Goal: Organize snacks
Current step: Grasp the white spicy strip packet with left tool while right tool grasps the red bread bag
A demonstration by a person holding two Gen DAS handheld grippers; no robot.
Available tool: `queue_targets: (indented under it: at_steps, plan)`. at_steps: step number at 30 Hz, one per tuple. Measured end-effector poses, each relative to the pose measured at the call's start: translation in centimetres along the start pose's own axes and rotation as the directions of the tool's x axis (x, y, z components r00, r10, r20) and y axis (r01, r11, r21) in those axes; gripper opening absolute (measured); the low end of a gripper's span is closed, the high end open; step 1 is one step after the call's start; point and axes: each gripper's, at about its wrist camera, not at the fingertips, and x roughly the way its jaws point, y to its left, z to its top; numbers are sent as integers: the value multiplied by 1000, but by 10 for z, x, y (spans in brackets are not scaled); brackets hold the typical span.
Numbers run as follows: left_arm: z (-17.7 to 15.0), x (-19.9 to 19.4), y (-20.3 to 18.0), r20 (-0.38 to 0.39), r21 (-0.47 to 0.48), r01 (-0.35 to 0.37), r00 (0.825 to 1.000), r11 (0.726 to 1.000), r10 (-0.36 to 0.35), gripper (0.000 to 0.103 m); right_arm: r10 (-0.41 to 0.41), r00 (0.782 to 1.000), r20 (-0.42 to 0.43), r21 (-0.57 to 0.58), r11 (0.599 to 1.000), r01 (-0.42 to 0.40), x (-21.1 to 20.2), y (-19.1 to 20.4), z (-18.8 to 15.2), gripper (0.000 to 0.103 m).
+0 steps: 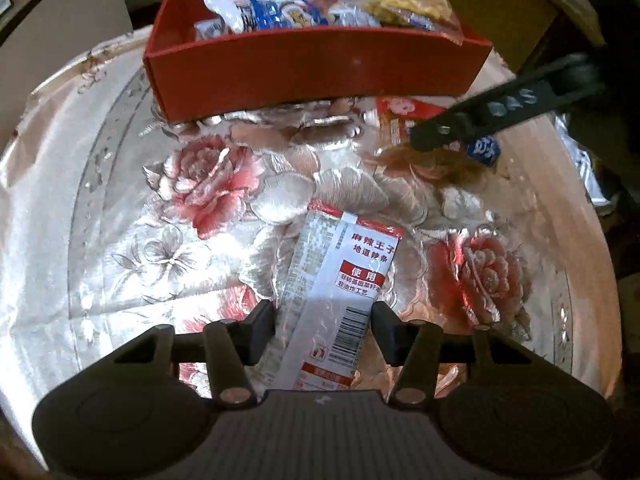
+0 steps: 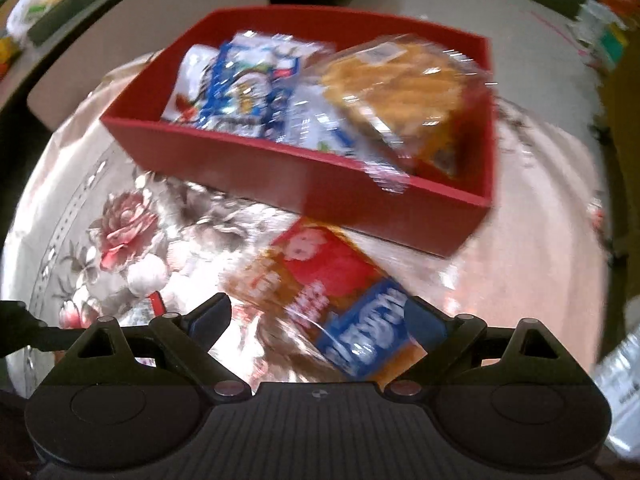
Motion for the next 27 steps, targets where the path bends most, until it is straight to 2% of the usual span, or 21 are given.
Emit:
queue_targets:
  at_steps: [5,8,10,12,15,20,25,27]
  plan:
    - [0,3,1,-8,6,12,1000,1000,-12,52,-67,997,-33,-49,997,66,22,13,2,100]
    - [2,6,4,-10,2,23,1000,1000,-23,53,-53,995,-81,-5,999,52,25,11,-6,103]
    - [1,5,4,-13,8,14,1000,1000,-14,53,-59,995,-84,0,998,60,21,13,-16,103]
    - [0,6,4,-18,9,0,1000,1000,1,54,-18,995,-102,26,999,21,14,16,-29,103]
    - [-1,6,9,-22,-6,-7,1000,1000,7,54,33,995,-98,31,999,-30,1,24,-48,99]
    - [1,3,13,-2,-17,-20,1000,1000,20,55,-33,999,-14,88,996,34,-14,21,-45,99]
    - [3,10,3,18,28,-43,999,999,42,64,-45,999,-22,86,995,47,9,24,-31,99]
    - [5,13,0,20,48,-46,999,998,45,72,-54,998,-45,73,996,57,23,26,-27,102]
